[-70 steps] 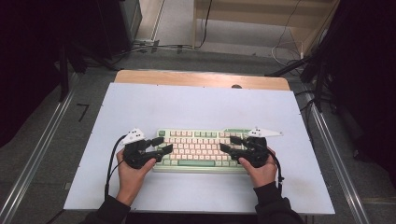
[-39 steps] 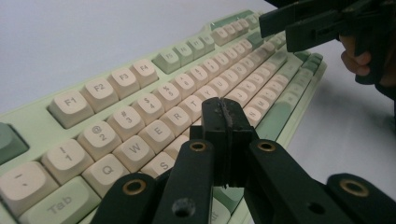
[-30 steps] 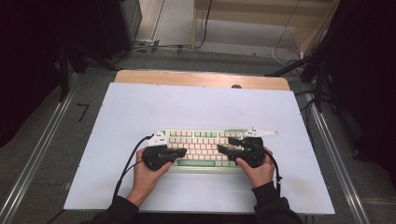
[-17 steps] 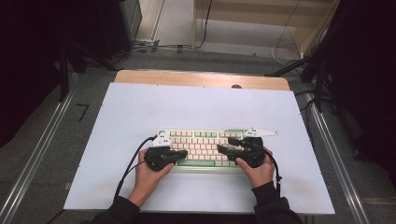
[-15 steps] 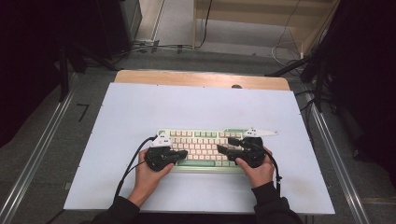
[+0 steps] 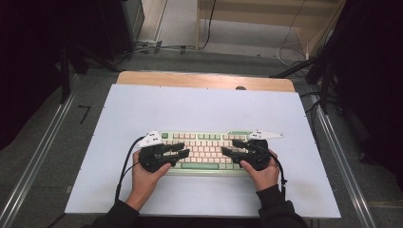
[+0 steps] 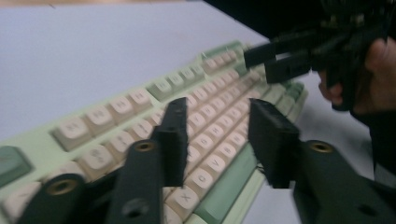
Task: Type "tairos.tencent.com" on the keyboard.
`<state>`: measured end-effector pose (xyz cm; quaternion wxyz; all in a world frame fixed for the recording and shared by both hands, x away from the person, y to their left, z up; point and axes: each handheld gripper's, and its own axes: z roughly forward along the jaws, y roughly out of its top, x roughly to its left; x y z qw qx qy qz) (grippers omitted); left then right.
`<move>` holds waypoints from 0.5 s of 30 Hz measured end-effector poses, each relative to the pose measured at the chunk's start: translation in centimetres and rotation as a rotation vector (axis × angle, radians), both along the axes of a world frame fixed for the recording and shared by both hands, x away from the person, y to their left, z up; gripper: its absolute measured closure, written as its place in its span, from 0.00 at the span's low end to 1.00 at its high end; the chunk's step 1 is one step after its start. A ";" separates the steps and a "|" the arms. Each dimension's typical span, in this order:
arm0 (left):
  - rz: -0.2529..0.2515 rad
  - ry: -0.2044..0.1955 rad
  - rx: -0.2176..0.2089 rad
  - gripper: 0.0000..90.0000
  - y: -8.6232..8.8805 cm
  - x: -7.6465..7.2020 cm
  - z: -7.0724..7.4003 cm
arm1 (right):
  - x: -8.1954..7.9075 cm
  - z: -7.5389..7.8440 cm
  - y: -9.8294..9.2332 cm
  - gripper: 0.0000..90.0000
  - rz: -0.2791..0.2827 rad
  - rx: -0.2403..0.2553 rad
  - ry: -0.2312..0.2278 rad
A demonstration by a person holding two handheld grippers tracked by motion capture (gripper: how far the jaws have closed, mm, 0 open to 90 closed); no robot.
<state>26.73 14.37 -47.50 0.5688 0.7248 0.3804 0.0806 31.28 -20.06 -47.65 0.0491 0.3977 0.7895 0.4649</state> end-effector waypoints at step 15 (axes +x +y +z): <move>0.148 0.016 -0.027 0.54 3.1 0.3 -0.6 | 0.4 0.2 0.5 0.65 0.004 -0.009 -0.018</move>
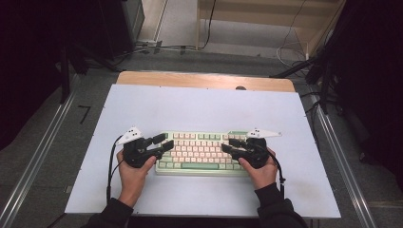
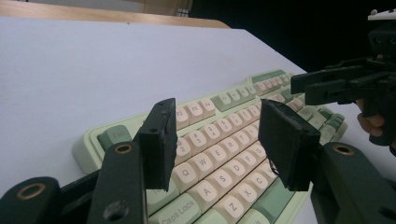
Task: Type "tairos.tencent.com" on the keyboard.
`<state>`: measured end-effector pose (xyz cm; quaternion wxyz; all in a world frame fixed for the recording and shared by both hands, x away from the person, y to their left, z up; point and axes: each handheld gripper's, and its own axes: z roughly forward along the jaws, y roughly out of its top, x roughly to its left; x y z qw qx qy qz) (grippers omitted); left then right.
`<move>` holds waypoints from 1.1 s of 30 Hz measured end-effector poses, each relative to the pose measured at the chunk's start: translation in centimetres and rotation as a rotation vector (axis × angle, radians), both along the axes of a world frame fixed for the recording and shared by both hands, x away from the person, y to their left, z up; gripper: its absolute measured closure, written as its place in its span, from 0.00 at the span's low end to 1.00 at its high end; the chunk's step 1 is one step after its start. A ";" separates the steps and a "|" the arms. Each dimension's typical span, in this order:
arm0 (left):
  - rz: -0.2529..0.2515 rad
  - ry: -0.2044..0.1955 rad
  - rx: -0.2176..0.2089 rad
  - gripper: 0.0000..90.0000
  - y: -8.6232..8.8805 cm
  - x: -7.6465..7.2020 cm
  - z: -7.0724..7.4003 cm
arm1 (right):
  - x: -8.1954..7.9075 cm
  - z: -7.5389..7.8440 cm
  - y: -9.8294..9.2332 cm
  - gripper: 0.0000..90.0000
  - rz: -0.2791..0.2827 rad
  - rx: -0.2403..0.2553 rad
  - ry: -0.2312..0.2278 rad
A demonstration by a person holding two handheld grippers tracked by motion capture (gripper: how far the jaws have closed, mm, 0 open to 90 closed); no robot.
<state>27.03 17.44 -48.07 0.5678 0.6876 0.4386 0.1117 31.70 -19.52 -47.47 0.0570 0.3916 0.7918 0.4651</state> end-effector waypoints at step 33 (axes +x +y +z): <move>-0.011 0.015 0.010 0.58 -0.2 0.0 -0.2 | 1.5 -1.3 2.5 0.97 0.079 -0.087 0.050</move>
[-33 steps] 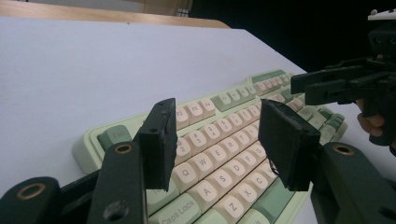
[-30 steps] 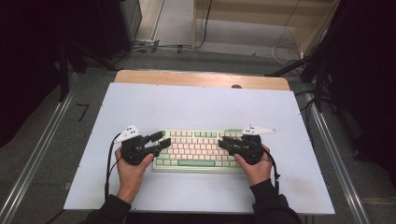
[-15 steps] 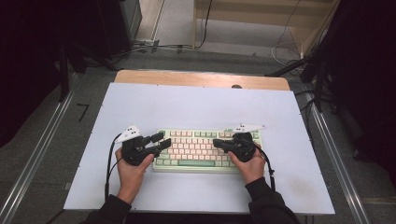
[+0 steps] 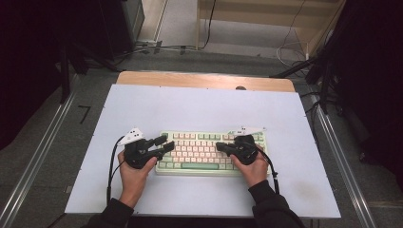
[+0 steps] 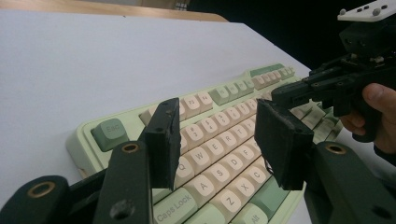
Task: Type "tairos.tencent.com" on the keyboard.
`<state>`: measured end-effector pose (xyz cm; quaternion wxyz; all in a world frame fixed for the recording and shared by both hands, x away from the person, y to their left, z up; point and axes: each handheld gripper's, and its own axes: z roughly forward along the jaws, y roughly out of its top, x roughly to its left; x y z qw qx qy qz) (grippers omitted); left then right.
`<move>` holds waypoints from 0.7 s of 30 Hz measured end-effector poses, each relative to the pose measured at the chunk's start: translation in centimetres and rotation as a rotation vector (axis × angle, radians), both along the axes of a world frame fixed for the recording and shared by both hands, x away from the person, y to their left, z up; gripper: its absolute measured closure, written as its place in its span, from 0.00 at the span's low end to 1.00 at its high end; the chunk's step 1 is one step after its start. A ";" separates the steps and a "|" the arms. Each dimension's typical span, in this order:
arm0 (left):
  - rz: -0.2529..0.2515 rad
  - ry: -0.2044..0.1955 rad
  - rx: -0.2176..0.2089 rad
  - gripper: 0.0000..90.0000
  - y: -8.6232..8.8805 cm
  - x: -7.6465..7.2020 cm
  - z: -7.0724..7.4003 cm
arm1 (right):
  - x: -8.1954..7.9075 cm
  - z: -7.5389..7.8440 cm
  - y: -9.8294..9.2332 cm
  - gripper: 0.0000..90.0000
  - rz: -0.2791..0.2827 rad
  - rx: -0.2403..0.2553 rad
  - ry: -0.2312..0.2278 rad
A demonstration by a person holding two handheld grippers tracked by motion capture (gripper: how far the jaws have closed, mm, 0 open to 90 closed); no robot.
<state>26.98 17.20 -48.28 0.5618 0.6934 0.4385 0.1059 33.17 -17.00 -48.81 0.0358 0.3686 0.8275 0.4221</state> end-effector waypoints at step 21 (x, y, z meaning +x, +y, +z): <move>-0.002 0.001 -0.003 0.58 0.0 -0.1 0.0 | -0.9 1.8 -1.6 0.40 -0.016 0.048 -0.009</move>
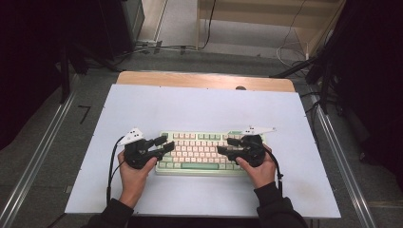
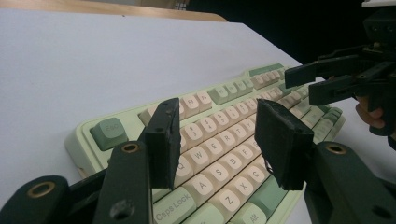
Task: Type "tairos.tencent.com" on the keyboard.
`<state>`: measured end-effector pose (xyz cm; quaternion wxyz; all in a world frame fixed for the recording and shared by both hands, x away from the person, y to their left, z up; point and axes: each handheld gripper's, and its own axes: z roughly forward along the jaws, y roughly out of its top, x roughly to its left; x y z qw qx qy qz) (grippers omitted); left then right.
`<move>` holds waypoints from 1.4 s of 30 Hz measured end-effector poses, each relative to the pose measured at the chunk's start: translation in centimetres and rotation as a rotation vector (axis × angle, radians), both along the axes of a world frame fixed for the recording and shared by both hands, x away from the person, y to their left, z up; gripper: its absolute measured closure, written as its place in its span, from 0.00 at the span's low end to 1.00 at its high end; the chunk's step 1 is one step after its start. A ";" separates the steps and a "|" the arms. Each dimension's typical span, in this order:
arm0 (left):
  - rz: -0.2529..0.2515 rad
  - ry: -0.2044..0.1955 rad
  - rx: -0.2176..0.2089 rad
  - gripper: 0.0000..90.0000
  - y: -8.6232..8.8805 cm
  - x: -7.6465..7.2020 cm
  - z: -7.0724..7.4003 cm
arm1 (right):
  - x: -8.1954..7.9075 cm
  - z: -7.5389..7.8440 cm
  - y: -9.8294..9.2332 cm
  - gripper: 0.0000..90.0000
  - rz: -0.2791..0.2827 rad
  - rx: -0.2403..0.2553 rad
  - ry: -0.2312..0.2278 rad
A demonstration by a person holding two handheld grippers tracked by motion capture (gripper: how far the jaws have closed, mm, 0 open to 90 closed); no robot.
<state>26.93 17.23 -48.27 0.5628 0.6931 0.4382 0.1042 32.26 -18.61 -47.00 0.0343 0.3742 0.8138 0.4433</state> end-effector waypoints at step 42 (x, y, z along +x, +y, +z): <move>-0.011 0.007 0.008 0.57 -0.1 0.0 -0.1 | -2.2 -1.2 2.9 0.97 0.135 -0.038 0.000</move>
